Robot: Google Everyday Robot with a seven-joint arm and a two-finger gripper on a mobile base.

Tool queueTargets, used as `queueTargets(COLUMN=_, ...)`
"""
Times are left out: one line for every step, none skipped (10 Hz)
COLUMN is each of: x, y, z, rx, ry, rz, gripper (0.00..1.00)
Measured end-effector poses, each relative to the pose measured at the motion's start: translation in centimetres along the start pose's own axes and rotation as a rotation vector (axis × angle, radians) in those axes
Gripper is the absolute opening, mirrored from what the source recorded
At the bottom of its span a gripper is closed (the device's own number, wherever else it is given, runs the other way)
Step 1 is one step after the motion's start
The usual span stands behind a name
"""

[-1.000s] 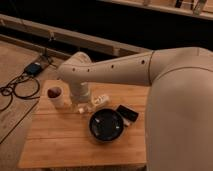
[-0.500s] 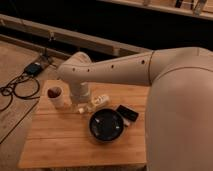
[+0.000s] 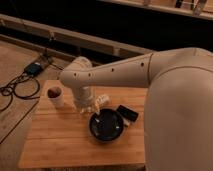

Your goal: Push the ceramic bowl across the table

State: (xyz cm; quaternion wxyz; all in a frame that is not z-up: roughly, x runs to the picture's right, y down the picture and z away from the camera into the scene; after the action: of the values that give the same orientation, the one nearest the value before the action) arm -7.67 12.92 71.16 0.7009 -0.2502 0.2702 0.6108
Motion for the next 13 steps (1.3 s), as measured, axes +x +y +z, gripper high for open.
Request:
queueTargets(x=0.6, y=-0.9, z=1.2, rx=0.019, ry=0.011, rz=-0.005, gripper=0.65)
queueTargets(x=1.0, y=-1.3, z=2.2, rx=0.024, ry=0.017, rz=-0.01, gripper=0.65)
queueTargets(x=1.4, y=-1.5, z=3.0, rx=0.018, ry=0.022, rz=-0.014, gripper=0.65)
queueTargets(x=2.0, y=-1.6, z=4.1, rx=0.009, ry=0.028, rz=-0.018, gripper=0.65)
queueTargets(x=2.6, y=-1.7, z=5.2, rx=-0.005, ry=0.036, rz=-0.02, gripper=0.65)
queueTargets(x=3.0, y=-1.8, z=6.1, rx=-0.021, ry=0.04, rz=-0.023, gripper=0.65)
queueTargets(x=3.5, y=-1.8, z=6.7, rx=-0.034, ry=0.045, rz=-0.025, gripper=0.65)
queueTargets(x=4.1, y=-1.9, z=7.5, rx=-0.051, ry=0.053, rz=-0.027, gripper=0.65)
queueTargets(x=4.6, y=-1.8, z=8.2, rx=-0.068, ry=0.059, rz=-0.029, gripper=0.65)
queueTargets(x=5.2, y=-1.8, z=8.9, rx=-0.079, ry=0.067, rz=-0.036, gripper=0.65)
queueTargets(x=5.7, y=-1.9, z=9.7, rx=-0.081, ry=0.075, rz=-0.043, gripper=0.65)
queueTargets(x=6.1, y=-2.1, z=10.4, rx=-0.078, ry=0.081, rz=-0.051, gripper=0.65)
queueTargets(x=6.4, y=-2.3, z=11.2, rx=-0.068, ry=0.088, rz=-0.067, gripper=0.65)
